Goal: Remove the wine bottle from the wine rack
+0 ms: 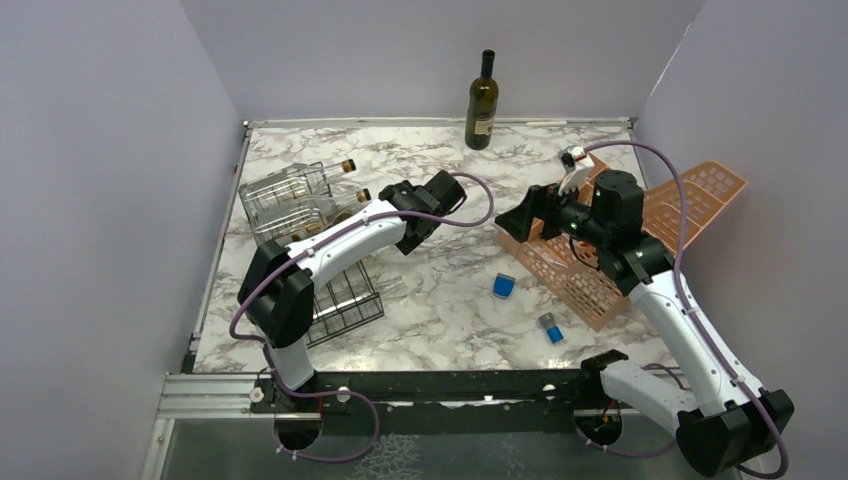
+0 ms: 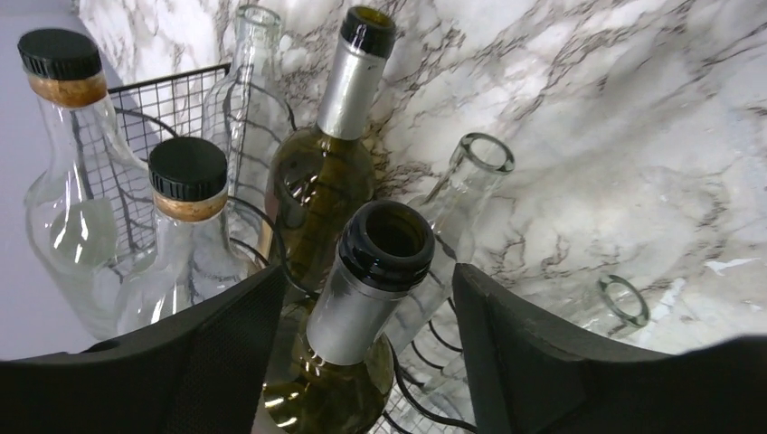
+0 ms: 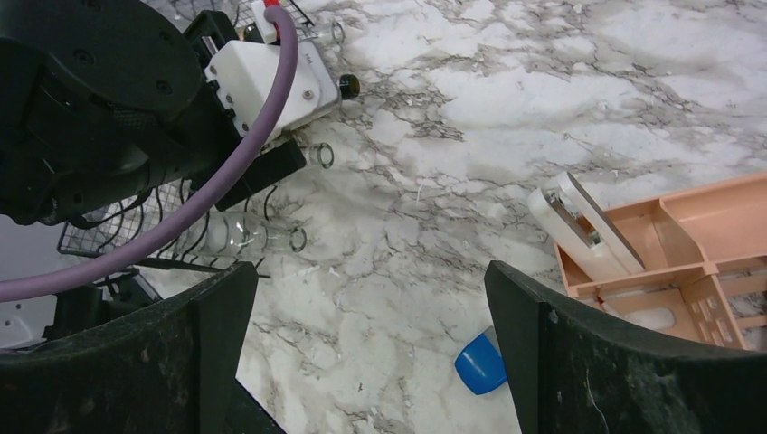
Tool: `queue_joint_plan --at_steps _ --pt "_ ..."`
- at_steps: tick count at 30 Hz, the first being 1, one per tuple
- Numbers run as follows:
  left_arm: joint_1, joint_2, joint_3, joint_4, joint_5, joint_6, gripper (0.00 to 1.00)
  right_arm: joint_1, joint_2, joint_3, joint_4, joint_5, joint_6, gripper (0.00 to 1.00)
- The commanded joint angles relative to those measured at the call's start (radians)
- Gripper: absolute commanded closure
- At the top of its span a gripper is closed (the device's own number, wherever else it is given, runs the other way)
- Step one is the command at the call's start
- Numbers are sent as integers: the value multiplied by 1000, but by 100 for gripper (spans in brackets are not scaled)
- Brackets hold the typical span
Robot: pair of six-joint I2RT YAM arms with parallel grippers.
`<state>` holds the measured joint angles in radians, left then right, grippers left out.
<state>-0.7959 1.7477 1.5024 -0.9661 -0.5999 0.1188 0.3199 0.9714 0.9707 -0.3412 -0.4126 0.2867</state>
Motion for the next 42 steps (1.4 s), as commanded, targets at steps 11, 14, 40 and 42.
queue_joint_plan --at_steps 11,14,40,42 --pt "11 -16 -124 62 -170 47 35 23 -1 -15 -20 55 -27 1" --pt "11 -28 -142 95 -189 54 39 24 0 -17 -20 58 -26 0" --pt "-70 -159 -30 48 -369 23 72 23 31 -11 -14 57 -22 0" --pt "-70 -179 -19 43 -375 2 73 24 34 -12 -14 55 -20 0"
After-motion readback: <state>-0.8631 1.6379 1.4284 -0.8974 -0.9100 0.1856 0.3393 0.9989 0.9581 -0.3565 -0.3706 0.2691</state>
